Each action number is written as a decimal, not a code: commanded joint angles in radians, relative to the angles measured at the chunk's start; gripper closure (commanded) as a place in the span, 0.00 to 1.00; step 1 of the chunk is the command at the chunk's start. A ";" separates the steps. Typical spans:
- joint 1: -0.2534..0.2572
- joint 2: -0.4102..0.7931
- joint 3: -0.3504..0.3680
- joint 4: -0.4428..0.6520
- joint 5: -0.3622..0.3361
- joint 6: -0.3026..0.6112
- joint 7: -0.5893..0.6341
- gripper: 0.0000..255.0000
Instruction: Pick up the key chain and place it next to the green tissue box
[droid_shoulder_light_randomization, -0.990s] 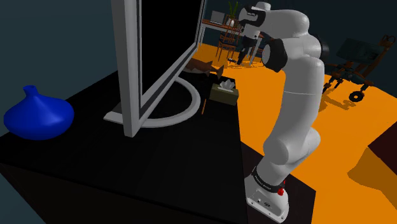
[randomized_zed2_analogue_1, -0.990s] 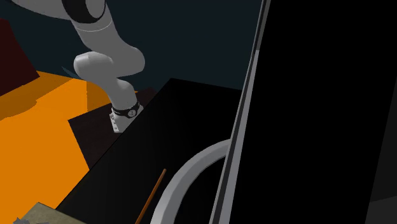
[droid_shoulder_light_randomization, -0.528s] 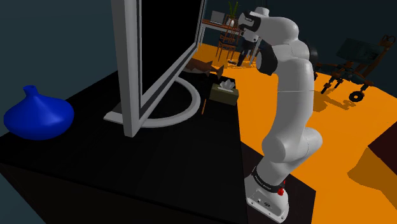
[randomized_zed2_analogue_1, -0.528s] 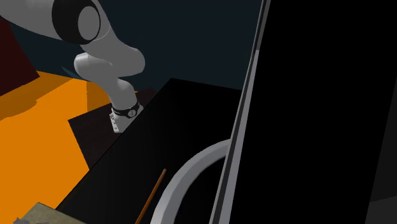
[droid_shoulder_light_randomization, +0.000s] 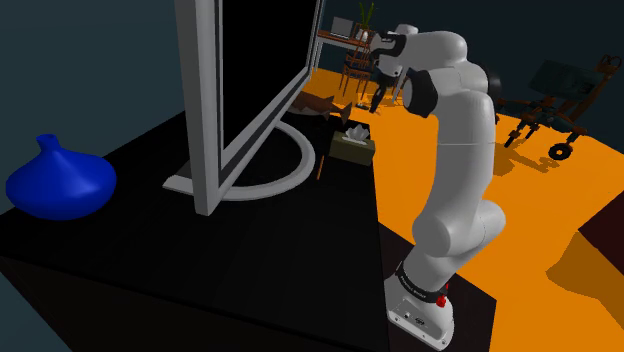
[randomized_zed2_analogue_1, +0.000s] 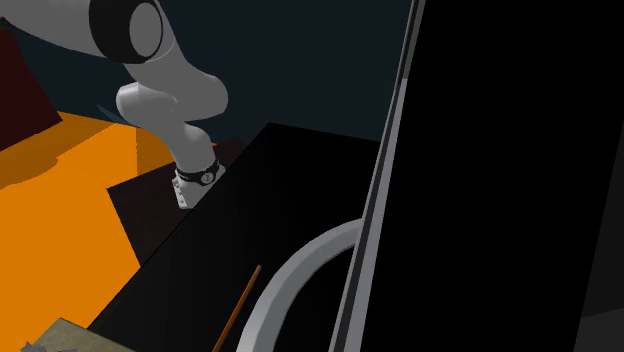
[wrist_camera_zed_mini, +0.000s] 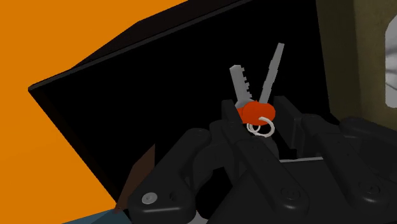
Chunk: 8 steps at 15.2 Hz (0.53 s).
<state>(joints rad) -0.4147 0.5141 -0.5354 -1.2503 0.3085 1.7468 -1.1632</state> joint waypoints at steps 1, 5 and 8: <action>0.003 0.001 0.001 -0.027 0.002 0.028 -0.004 1.00; 0.012 0.002 0.003 -0.081 0.004 0.081 -0.011 1.00; 0.016 0.005 0.005 -0.118 0.008 0.119 -0.017 1.00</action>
<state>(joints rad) -0.3985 0.5160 -0.5314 -1.3598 0.3145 1.8546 -1.1778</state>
